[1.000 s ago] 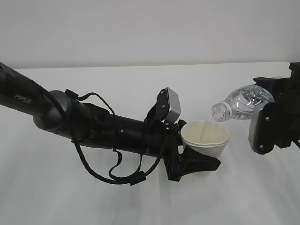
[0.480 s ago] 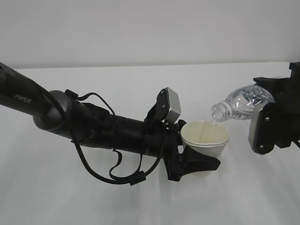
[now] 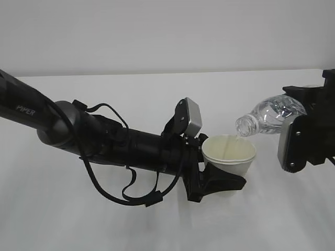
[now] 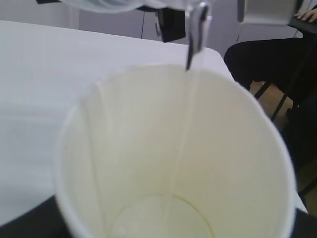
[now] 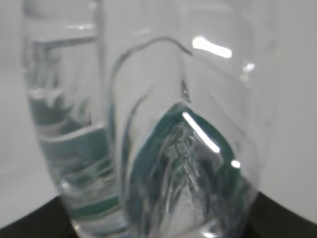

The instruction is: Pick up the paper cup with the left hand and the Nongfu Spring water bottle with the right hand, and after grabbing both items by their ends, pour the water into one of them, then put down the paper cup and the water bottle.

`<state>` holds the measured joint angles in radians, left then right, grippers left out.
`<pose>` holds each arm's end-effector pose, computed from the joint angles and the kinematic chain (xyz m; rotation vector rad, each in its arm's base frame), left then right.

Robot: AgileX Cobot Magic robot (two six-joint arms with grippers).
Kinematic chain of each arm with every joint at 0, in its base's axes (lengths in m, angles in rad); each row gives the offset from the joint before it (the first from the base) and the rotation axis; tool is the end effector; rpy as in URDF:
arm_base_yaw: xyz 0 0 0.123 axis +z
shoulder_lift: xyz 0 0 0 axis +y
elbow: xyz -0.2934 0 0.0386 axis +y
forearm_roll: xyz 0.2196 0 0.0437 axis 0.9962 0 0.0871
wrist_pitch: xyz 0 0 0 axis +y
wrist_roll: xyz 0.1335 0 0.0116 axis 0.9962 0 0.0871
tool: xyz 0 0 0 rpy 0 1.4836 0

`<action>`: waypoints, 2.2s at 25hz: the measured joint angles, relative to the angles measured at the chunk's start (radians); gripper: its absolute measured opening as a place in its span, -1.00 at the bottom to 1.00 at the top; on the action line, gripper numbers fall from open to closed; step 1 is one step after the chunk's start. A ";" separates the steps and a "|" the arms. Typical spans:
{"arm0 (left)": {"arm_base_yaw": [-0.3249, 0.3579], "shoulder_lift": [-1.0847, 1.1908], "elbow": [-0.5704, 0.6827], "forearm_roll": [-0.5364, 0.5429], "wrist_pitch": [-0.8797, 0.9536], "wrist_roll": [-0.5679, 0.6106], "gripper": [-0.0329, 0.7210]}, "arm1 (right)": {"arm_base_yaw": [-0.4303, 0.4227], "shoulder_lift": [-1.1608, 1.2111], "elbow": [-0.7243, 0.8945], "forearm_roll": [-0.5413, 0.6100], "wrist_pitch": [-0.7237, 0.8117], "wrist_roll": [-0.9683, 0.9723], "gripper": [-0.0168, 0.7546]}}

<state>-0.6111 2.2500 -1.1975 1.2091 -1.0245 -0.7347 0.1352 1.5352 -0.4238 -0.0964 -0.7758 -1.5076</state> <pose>0.2941 -0.3367 0.1237 1.3190 1.5155 -1.1809 0.2903 0.0486 0.2069 -1.4889 1.2257 -0.9386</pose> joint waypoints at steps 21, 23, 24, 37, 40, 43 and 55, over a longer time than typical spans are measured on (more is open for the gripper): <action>0.000 0.000 0.000 -0.008 0.000 0.000 0.32 | 0.000 0.000 0.000 0.000 0.000 -0.003 0.10; 0.000 0.000 0.000 -0.008 0.000 0.000 0.32 | 0.000 0.000 0.000 0.000 0.000 -0.003 0.09; 0.000 0.000 0.000 -0.008 0.000 0.000 0.32 | 0.000 0.000 0.000 0.000 0.000 -0.003 0.10; 0.000 0.000 0.000 -0.008 0.000 0.000 0.32 | 0.000 0.000 0.000 0.000 0.000 -0.003 0.10; 0.000 0.000 0.000 -0.010 0.000 0.000 0.32 | 0.000 0.000 0.000 0.000 0.000 -0.003 0.09; 0.000 0.000 0.000 -0.015 0.000 0.000 0.32 | 0.000 0.000 0.000 0.000 0.000 -0.003 0.09; 0.000 0.000 0.000 -0.023 0.000 0.000 0.32 | 0.000 0.000 0.000 0.000 0.000 -0.003 0.10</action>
<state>-0.6111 2.2500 -1.1975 1.1857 -1.0249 -0.7347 0.1352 1.5352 -0.4238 -0.0964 -0.7758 -1.5109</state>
